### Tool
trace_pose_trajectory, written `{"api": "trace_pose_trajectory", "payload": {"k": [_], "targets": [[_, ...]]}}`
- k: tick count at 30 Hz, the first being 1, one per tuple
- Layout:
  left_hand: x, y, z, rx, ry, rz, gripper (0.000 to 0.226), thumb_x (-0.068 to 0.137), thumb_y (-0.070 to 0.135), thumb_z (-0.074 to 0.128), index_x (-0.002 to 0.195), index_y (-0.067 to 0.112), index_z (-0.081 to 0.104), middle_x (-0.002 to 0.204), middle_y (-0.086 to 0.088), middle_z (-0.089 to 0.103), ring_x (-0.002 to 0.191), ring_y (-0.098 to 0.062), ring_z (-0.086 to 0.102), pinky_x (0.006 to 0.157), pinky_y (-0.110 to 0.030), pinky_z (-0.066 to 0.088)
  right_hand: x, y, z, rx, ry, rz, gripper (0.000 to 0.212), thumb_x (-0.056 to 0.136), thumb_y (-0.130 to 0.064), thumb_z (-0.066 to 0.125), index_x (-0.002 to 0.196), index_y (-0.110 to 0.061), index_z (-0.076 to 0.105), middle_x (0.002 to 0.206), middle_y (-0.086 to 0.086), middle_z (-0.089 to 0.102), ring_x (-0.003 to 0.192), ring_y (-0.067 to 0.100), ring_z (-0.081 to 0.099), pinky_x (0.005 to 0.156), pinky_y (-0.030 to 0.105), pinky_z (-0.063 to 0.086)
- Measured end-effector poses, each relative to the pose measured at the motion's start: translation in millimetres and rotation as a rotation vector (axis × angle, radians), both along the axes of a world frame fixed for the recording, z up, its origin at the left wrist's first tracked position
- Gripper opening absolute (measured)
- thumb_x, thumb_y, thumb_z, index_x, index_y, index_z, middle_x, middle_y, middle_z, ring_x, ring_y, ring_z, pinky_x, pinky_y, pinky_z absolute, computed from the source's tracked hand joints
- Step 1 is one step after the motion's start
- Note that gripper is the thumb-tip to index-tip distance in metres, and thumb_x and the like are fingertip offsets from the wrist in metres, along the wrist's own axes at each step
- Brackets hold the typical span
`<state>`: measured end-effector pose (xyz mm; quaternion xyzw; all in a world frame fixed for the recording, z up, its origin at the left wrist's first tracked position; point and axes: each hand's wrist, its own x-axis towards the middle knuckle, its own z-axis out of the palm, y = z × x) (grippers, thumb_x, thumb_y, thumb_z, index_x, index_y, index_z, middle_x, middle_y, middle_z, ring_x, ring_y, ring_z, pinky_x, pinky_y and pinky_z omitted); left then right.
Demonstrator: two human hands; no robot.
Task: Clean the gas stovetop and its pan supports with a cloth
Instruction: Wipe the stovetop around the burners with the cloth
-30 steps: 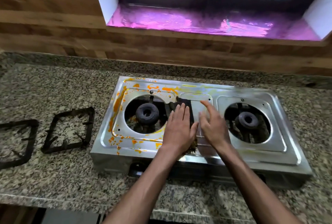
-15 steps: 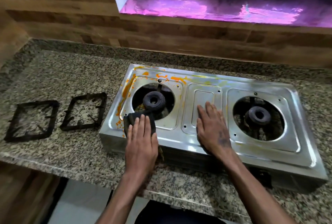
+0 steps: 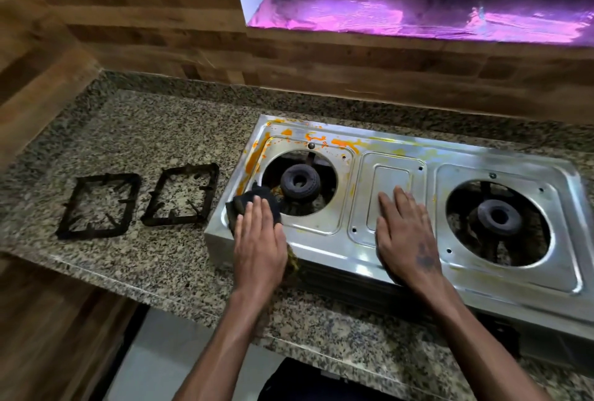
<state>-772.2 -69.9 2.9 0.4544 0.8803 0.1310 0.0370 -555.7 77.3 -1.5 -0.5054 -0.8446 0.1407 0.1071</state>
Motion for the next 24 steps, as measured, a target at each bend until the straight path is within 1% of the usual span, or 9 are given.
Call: {"api": "trace_pose_trajectory", "payload": {"k": [4,7,9,12,14,18,20,22,24], "targets": [[-19.7,5.1,-2.1,0.016,0.024,0.106,0.069,0.096,0.039,0.013,0.154,0.002,0.019,0.162,-0.012,0.014,0.151,-0.023,0.011,0.123,-0.039,0.007,-0.5,-1.4,1.6,-0.002,0.007,-0.008,0.055,0.097,-0.035,0.032,0.149,-0.021,0.041,0.161,0.011,0.029,0.150,0.028,0.024,0.123,0.045,0.016],[-19.3,10.1,-2.4,0.057,-0.001,0.130,0.064,0.098,0.035,0.017,0.153,0.002,0.023,0.162,-0.011,0.017,0.150,-0.022,0.013,0.123,-0.037,0.005,-0.7,-1.7,2.2,-0.002,0.012,-0.010,0.056,0.096,-0.035,0.031,0.149,-0.021,0.041,0.161,0.011,0.030,0.150,0.026,0.024,0.124,0.045,0.016],[-24.5,11.3,0.2,0.113,-0.055,0.140,0.059,0.100,0.031,0.023,0.150,0.002,0.031,0.159,-0.010,0.025,0.149,-0.021,0.020,0.122,-0.036,0.010,-0.6,-2.1,2.4,-0.004,0.010,-0.011,0.056,0.096,-0.035,0.031,0.149,-0.021,0.041,0.161,0.010,0.029,0.150,0.026,0.023,0.124,0.045,0.016],[-30.8,11.0,13.1,0.301,-0.183,0.204,0.045,0.104,0.024,0.034,0.145,0.006,0.043,0.154,-0.005,0.038,0.144,-0.019,0.033,0.119,-0.033,0.023,-0.7,-2.2,3.4,-0.002,0.009,-0.012,0.055,0.096,-0.035,0.030,0.149,-0.022,0.041,0.161,0.009,0.030,0.150,0.025,0.023,0.124,0.044,0.015],[-34.6,15.4,21.9,0.428,-0.262,0.344,0.042,0.105,0.024,0.037,0.143,0.010,0.048,0.149,-0.003,0.046,0.138,-0.020,0.042,0.112,-0.031,0.032,-0.7,-2.4,3.6,-0.006,0.013,-0.016,0.056,0.096,-0.035,0.030,0.149,-0.022,0.041,0.161,0.009,0.030,0.150,0.025,0.024,0.124,0.044,0.015],[-59.6,39.6,21.4,0.616,-0.383,0.487,0.052,0.103,0.038,0.027,0.144,0.010,0.045,0.143,-0.012,0.053,0.133,-0.027,0.049,0.110,-0.041,0.040,-0.6,-2.2,2.0,-0.007,0.024,-0.016,0.054,0.096,-0.035,0.033,0.147,-0.021,0.044,0.159,0.009,0.033,0.149,0.025,0.026,0.123,0.045,0.018],[-70.1,54.1,15.5,0.551,-0.350,0.428,0.055,0.103,0.038,0.024,0.145,0.008,0.042,0.148,-0.012,0.047,0.138,-0.026,0.042,0.114,-0.041,0.034,-0.7,-1.7,1.7,-0.009,0.029,-0.015,0.053,0.096,-0.035,0.034,0.147,-0.022,0.044,0.159,0.009,0.034,0.148,0.025,0.026,0.122,0.046,0.020],[-76.3,67.2,6.3,0.333,-0.184,0.278,0.056,0.103,0.035,0.021,0.149,0.006,0.036,0.157,-0.010,0.033,0.147,-0.023,0.026,0.121,-0.038,0.017,-1.1,-2.0,1.8,-0.015,0.029,-0.019,0.053,0.097,-0.035,0.034,0.147,-0.022,0.044,0.159,0.008,0.033,0.149,0.024,0.026,0.122,0.045,0.020],[-84.5,79.4,-0.9,0.172,-0.064,0.171,0.055,0.104,0.031,0.024,0.152,0.004,0.028,0.161,-0.011,0.022,0.150,-0.023,0.015,0.121,-0.037,0.007,-1.1,-2.3,2.3,-0.018,0.029,-0.021,0.053,0.096,-0.035,0.035,0.148,-0.023,0.044,0.160,0.008,0.033,0.148,0.024,0.026,0.123,0.045,0.019]]}}
